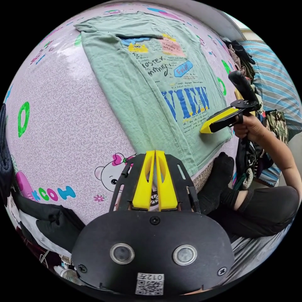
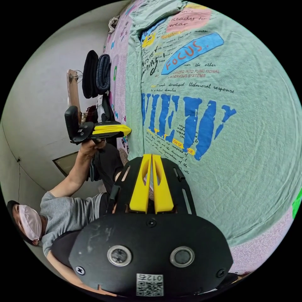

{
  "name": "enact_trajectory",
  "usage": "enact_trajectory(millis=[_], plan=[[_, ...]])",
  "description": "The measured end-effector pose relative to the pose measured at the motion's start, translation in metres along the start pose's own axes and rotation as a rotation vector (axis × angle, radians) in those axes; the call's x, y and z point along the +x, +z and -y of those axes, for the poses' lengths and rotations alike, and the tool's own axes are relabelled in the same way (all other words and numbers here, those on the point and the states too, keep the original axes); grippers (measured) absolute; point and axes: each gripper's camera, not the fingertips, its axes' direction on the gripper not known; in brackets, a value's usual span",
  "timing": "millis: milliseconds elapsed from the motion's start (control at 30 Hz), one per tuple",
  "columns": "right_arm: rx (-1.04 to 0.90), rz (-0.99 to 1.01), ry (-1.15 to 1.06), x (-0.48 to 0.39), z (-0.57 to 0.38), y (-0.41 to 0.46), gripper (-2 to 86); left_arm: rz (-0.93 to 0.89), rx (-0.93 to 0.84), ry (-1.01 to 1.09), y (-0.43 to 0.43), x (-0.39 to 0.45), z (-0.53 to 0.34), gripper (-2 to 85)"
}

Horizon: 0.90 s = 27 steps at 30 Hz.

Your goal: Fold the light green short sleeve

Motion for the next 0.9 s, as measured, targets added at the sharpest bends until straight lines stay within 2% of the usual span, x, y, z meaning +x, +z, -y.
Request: enact_trajectory(millis=[67, 300, 400, 633, 900], plan=[[0.022, 0.015, 0.000, 0.001, 0.008, -0.003, -0.8, -0.005, 0.013, 0.014, -0.008, 0.004, -0.004, 0.7], [0.060, 0.018, -0.029, 0.001, 0.040, -0.009, -0.7, 0.063, 0.339, -0.080, -0.093, -0.023, 0.030, 0.7], [0.090, 0.008, -0.056, 0.002, 0.065, -0.009, -0.7, 0.098, 0.405, -0.128, -0.114, -0.036, 0.061, 0.7], [0.198, -0.088, -0.156, -0.004, 0.171, -0.018, -0.7, 0.167, 0.471, -0.168, -0.142, -0.046, 0.112, 0.7], [0.437, -0.310, -0.362, -0.061, 0.358, -0.020, 0.7, 0.182, 0.363, -0.158, -0.139, -0.049, 0.135, 0.7]])
